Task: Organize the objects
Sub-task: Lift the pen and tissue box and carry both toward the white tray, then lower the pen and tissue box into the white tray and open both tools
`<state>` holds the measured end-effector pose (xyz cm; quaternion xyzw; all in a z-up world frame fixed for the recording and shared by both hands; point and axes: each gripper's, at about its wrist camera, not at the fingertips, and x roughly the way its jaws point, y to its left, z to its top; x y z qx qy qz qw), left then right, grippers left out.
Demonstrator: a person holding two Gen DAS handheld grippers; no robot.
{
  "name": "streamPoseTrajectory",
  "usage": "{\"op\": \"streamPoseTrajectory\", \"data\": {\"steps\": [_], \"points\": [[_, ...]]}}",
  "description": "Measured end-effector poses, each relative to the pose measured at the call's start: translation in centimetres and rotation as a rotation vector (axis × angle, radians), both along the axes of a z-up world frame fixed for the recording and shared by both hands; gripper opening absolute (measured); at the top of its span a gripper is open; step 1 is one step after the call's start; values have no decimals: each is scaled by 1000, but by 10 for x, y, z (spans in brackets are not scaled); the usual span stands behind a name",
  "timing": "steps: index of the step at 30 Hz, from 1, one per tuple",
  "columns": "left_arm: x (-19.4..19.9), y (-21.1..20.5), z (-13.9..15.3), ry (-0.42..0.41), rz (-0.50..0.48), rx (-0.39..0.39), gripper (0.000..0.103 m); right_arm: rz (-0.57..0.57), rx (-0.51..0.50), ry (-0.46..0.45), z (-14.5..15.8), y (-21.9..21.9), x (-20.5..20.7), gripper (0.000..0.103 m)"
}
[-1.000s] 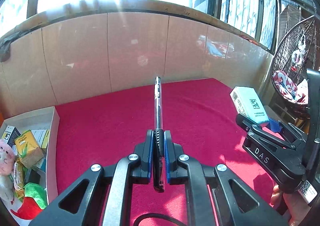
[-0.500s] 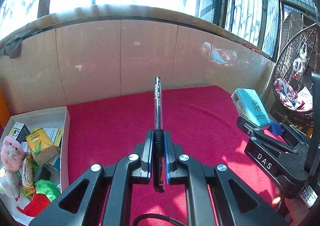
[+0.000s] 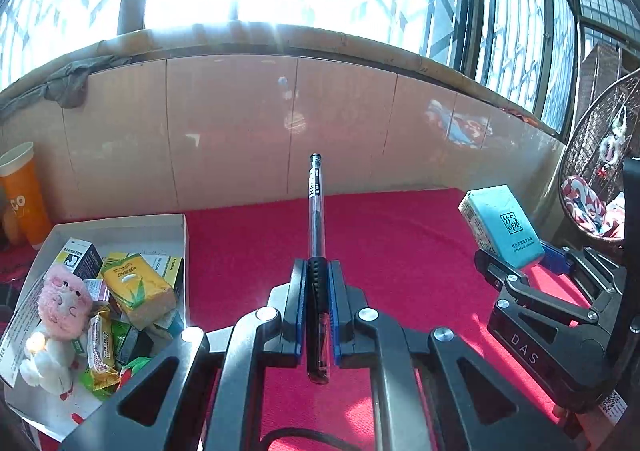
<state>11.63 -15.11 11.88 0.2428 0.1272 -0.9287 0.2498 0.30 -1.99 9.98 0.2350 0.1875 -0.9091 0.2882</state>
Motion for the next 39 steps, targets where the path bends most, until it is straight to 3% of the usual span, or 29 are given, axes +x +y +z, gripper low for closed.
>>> {"op": "streamPoseTrajectory", "data": {"steps": [11, 39], "points": [[59, -31, 13, 54, 110, -10, 8, 133, 136, 83, -9, -36, 51, 50], [106, -57, 19, 117, 178, 4, 8, 226, 171, 129, -7, -68, 95, 50]]}}
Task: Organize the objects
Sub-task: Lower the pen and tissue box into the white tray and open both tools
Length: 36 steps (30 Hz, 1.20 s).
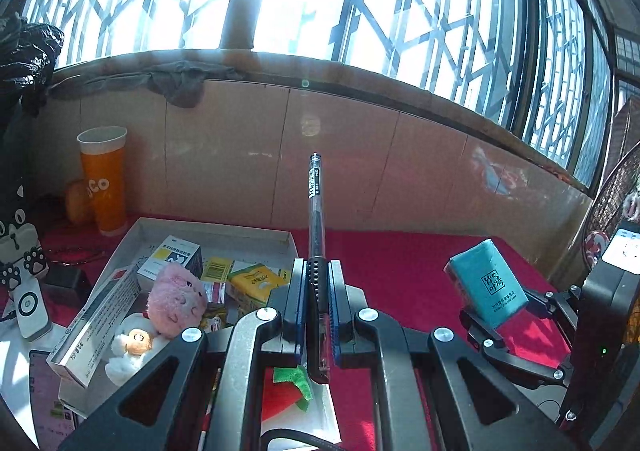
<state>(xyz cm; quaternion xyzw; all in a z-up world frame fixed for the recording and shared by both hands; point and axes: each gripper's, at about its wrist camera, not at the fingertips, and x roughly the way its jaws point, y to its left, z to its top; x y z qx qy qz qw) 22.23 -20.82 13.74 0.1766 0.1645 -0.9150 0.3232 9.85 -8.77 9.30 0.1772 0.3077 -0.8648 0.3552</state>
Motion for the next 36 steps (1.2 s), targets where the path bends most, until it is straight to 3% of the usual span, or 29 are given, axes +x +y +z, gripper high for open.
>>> {"op": "streamPoseTrajectory", "data": {"steps": [36], "points": [[82, -60, -17, 21, 154, 54, 8, 147, 32, 62, -2, -62, 72, 50]]}}
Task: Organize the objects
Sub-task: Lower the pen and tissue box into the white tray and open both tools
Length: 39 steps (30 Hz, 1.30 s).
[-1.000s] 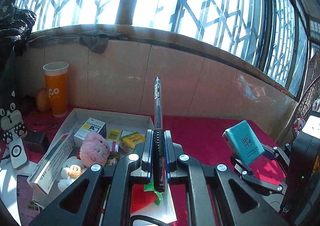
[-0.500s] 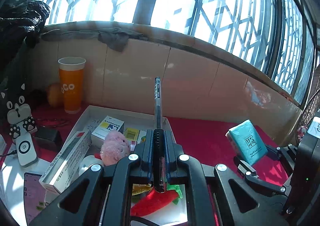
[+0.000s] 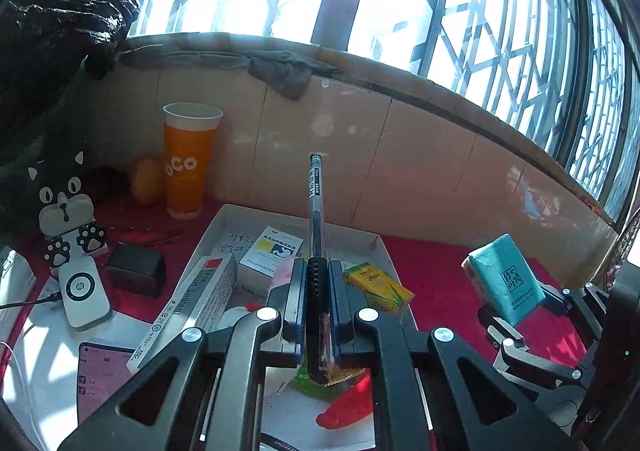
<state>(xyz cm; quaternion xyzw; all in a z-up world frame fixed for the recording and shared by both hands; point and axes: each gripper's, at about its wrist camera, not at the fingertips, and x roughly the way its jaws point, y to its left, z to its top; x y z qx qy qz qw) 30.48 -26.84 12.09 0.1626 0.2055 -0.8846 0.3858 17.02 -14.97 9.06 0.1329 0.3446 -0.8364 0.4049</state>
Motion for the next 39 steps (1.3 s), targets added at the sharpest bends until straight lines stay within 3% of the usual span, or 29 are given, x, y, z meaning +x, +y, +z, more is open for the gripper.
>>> {"op": "streamPoseTrajectory", "data": {"steps": [9, 12, 14, 18, 20, 31, 39], "points": [[8, -22, -10, -24, 5, 22, 8, 40, 3, -18, -3, -20, 12, 50], [6, -33, -14, -35, -14, 38, 8, 53, -2, -75, -3, -30, 8, 50], [3, -42, -15, -39, -32, 55, 8, 60, -8, -140, -2, -37, 3, 50], [-6, -62, -17, -54, -57, 84, 8, 74, -49, -427, -5, -53, -24, 50], [-12, -72, -18, -60, -69, 98, 8, 66, -69, -513, -8, -61, -35, 50], [-50, -105, -21, -114, -130, 107, 8, 101, -93, -609, -14, -94, -28, 51], [-56, -112, -24, -135, -112, 114, 11, 104, -74, -584, -26, -95, -20, 51]]}}
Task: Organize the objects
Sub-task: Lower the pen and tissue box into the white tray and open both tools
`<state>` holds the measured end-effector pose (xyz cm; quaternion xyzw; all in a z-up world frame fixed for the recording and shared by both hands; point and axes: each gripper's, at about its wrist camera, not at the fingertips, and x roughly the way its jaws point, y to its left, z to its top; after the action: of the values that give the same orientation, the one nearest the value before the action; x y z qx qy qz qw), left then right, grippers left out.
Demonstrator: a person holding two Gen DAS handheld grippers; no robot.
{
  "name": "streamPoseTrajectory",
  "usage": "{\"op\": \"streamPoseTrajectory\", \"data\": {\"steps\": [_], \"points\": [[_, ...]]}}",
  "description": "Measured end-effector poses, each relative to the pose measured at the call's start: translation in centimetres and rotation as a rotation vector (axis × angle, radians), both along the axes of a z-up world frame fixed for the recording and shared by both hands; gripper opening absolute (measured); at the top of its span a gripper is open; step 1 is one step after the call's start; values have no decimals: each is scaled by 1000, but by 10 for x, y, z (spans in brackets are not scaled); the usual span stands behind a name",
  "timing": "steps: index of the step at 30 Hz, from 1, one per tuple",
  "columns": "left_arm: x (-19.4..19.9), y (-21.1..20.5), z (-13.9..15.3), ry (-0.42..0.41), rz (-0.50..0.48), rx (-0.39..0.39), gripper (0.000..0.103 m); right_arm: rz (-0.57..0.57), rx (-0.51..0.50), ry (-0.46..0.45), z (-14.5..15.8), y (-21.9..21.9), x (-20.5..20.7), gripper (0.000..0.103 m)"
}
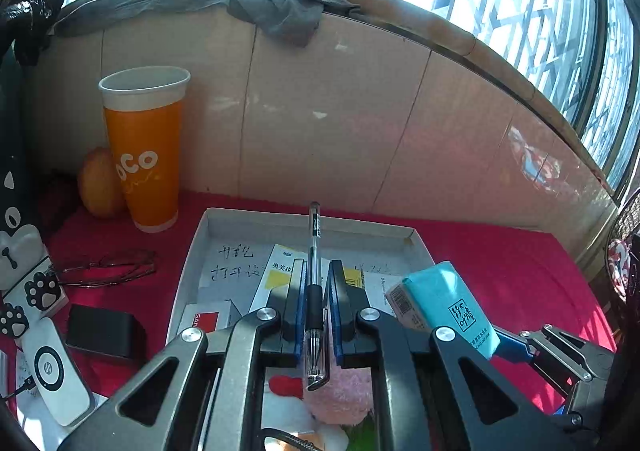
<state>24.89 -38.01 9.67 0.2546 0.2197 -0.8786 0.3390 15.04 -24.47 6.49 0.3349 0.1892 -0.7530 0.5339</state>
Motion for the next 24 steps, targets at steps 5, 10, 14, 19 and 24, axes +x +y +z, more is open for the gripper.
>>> {"op": "streamPoseTrajectory", "data": {"steps": [5, 10, 14, 19, 24], "points": [[2, 6, 6, 17, 14, -45, 83, 2, -27, 22, 6, 6, 1, 55], [15, 12, 22, 42, 110, -129, 103, 14, -43, 43, 10, 11, 6, 89], [24, 12, 29, 64, 132, -129, 103, 9, -42, 50, 10, 13, 8, 96], [27, 17, 30, 58, 151, -124, 103, -4, -45, 56, 11, 17, 7, 102], [30, 19, 29, 69, 147, -99, 103, -19, -62, 49, 13, 23, 5, 102]]}}
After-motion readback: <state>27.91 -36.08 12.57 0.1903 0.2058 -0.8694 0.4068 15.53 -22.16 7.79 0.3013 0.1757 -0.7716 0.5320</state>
